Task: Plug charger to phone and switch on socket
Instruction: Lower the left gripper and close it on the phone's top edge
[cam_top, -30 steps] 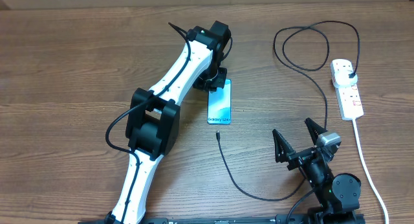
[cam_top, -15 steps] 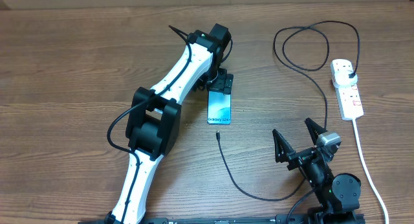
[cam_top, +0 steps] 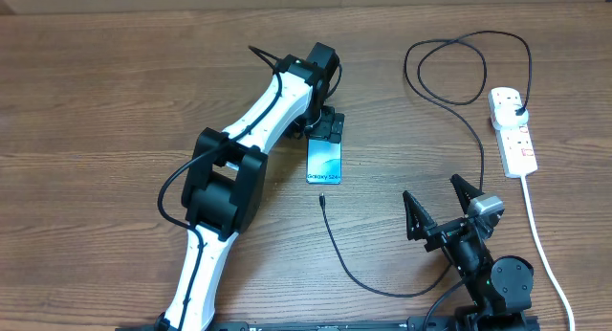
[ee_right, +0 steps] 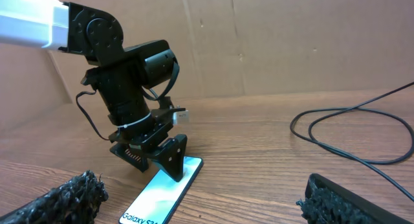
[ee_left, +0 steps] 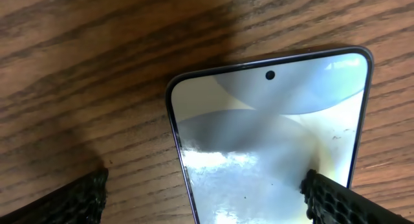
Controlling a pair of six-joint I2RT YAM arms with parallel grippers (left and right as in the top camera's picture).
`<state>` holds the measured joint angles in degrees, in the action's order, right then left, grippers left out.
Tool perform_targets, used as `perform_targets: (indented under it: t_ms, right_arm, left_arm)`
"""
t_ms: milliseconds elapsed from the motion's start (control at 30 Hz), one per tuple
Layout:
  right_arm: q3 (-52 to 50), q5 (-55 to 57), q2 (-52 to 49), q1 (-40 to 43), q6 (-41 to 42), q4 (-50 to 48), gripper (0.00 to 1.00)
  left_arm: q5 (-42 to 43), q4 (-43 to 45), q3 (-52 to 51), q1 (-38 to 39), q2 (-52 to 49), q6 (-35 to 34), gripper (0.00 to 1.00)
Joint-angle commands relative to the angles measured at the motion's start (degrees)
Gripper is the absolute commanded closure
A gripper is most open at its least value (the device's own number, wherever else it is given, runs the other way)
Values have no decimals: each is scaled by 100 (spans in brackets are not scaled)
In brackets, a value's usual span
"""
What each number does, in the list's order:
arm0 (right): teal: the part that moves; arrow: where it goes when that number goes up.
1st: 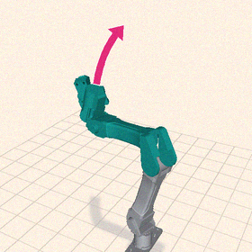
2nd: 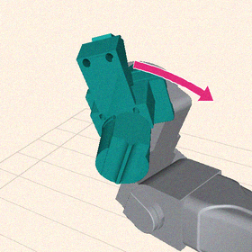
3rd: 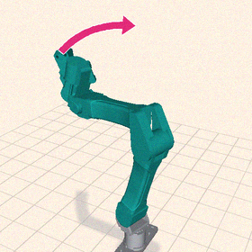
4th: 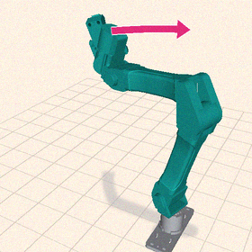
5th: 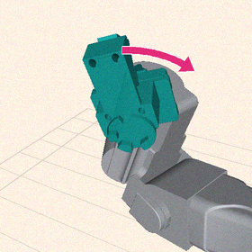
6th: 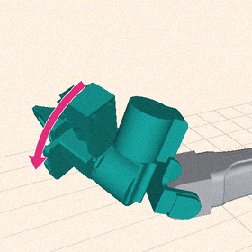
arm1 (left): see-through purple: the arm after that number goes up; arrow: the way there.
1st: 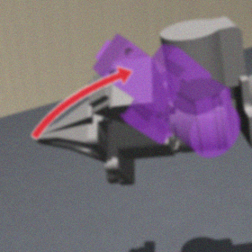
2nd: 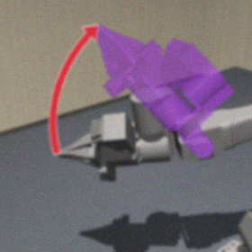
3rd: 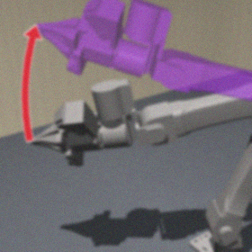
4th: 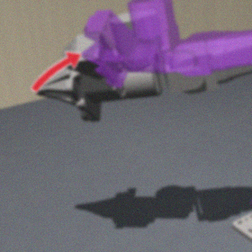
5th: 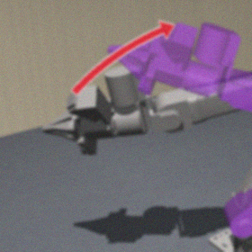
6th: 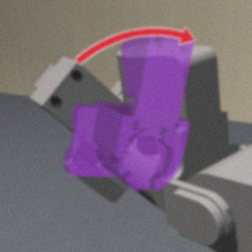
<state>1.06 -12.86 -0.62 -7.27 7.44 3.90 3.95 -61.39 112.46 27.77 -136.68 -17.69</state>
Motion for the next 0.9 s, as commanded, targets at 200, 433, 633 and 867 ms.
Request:
perform_targets:
  t_ms: [200,433,633,867]
  right_arm:
    - [-61,31,46,-7,-24,-31,0]
    - [-61,31,46,-7,-24,-31,0]
    - [-61,31,46,-7,-24,-31,0]
    - [-61,31,46,-7,-24,-31,0]
  left_arm:
    - [-120,310,-723,17,-271,-35,0]
    - [-118,319,-726,17,-271,-35,0]
    - [-50,297,-732,50,-271,-37,0]
    - [-332,280,-684,57,-271,-380,0]
